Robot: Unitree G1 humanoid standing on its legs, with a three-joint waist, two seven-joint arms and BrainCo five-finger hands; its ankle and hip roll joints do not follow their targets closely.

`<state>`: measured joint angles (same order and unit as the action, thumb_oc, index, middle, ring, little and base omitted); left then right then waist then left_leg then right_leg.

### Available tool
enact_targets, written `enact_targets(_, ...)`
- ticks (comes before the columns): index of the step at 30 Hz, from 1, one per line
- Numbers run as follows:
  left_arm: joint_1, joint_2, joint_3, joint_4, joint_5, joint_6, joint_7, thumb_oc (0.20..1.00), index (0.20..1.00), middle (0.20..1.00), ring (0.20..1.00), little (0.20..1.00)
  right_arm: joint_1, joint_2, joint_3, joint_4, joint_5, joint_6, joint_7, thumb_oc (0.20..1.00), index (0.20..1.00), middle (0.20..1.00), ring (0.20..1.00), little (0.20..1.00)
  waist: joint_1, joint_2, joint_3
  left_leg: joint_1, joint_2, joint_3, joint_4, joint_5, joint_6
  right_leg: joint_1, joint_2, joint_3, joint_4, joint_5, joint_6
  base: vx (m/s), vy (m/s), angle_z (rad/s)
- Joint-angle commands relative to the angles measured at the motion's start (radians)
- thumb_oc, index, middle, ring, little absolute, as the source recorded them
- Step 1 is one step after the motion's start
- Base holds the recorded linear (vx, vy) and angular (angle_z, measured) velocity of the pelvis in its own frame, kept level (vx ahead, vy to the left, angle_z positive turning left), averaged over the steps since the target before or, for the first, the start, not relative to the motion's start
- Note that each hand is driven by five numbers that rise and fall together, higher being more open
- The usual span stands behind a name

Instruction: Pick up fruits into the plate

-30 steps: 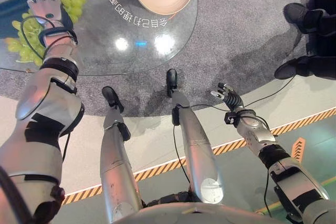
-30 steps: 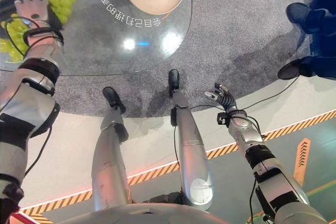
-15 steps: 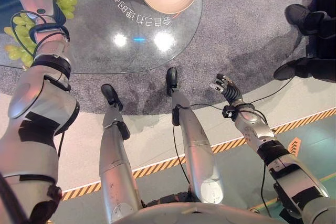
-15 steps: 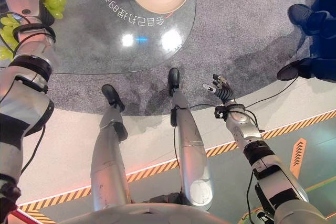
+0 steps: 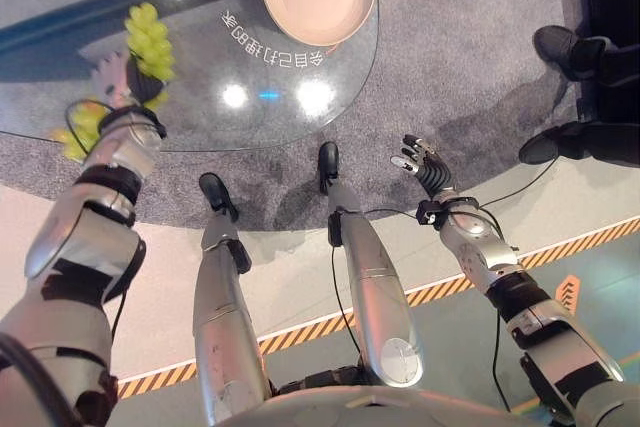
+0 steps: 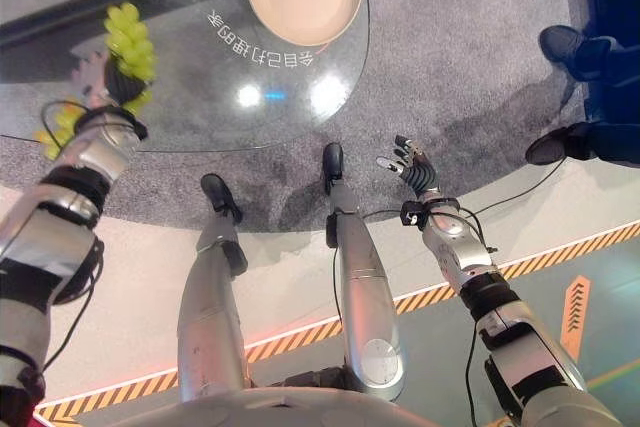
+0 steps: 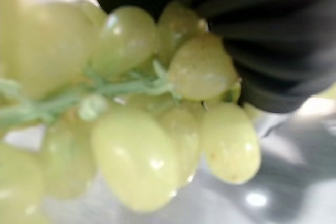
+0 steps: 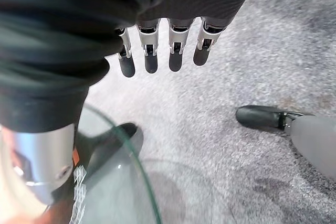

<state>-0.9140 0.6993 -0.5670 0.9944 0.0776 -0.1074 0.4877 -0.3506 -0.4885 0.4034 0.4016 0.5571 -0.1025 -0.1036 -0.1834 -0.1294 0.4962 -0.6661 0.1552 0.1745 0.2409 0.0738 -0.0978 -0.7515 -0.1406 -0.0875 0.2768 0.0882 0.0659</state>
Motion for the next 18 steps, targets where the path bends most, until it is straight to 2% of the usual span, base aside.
enact_targets(1,0.052,0.019,0.144,-0.105,-0.109,-0.096,0.026,0.2,0.2,0.2,0.2,0.2,0.097,-0.033,-0.057,-0.095,-0.063,-0.025,0.045,1.0,1.0,1.0,1.0,1.0,0.033,0.042,0.024,0.092,-0.12,-0.011,-0.046,-0.071,0.012,0.13,0.064,-0.027,-0.042,-0.082,0.033,0.0,0.01,0.11)
enact_targets(4,0.16,0.008,0.219,-0.192,-0.104,-0.164,0.022,0.2,0.2,0.2,0.2,0.2,0.152,-0.026,-0.086,-0.094,-0.112,-0.022,0.097,1.0,1.0,1.0,1.0,1.0,0.059,0.064,0.024,0.222,-0.115,-0.023,-0.076,-0.076,0.002,0.265,0.033,-0.047,-0.061,-0.098,0.045,0.03,0.011,0.1)
enact_targets(7,0.249,0.006,0.265,-0.29,-0.091,-0.186,0.002,0.2,0.2,0.2,0.2,0.2,0.187,-0.028,-0.107,-0.107,-0.146,-0.004,0.147,1.0,1.0,1.0,1.0,1.0,0.085,0.077,0.017,0.366,-0.107,-0.028,-0.152,-0.062,-0.006,0.421,0.005,-0.064,-0.129,-0.092,0.059,0.04,-0.01,0.16)
enact_targets(11,0.394,0.024,0.325,-0.425,-0.126,-0.217,-0.075,0.2,0.2,0.2,0.2,0.2,0.243,-0.043,-0.108,-0.128,-0.25,0.002,0.211,1.0,1.0,1.0,1.0,1.0,0.107,0.09,-0.089,0.494,-0.09,-0.01,-0.24,-0.053,-0.018,0.573,-0.02,-0.105,-0.226,-0.085,0.072,0.12,-0.017,0.15)
enact_targets(14,0.484,0.018,0.357,-0.513,-0.122,-0.23,-0.114,0.2,0.2,0.2,0.2,0.2,0.263,-0.065,-0.108,-0.145,-0.342,0.032,0.232,1.0,1.0,1.0,1.0,1.0,0.118,0.098,-0.16,0.542,-0.084,-0.019,-0.248,-0.056,-0.016,0.634,-0.026,-0.121,-0.239,-0.088,0.07,0.12,-0.003,0.15)
enact_targets(15,0.492,0.017,0.36,-0.523,-0.123,-0.226,-0.12,0.2,0.2,0.2,0.2,0.2,0.263,-0.071,-0.109,-0.148,-0.342,0.037,0.237,1.0,1.0,1.0,1.0,1.0,0.119,0.098,-0.166,0.548,-0.084,-0.02,-0.249,-0.057,-0.016,0.641,-0.027,-0.123,-0.24,-0.089,0.07,0.08,-0.005,0.11)
enact_targets(18,0.554,0.021,0.373,-0.607,-0.151,-0.226,-0.188,0.2,0.2,0.2,0.2,0.2,0.237,-0.119,-0.115,-0.16,-0.363,0.062,0.316,1.0,1.0,1.0,1.0,1.0,0.14,0.103,-0.231,0.602,-0.076,-0.029,-0.26,-0.063,-0.014,0.708,-0.03,-0.14,-0.257,-0.093,0.07,0.12,-0.029,0.11)
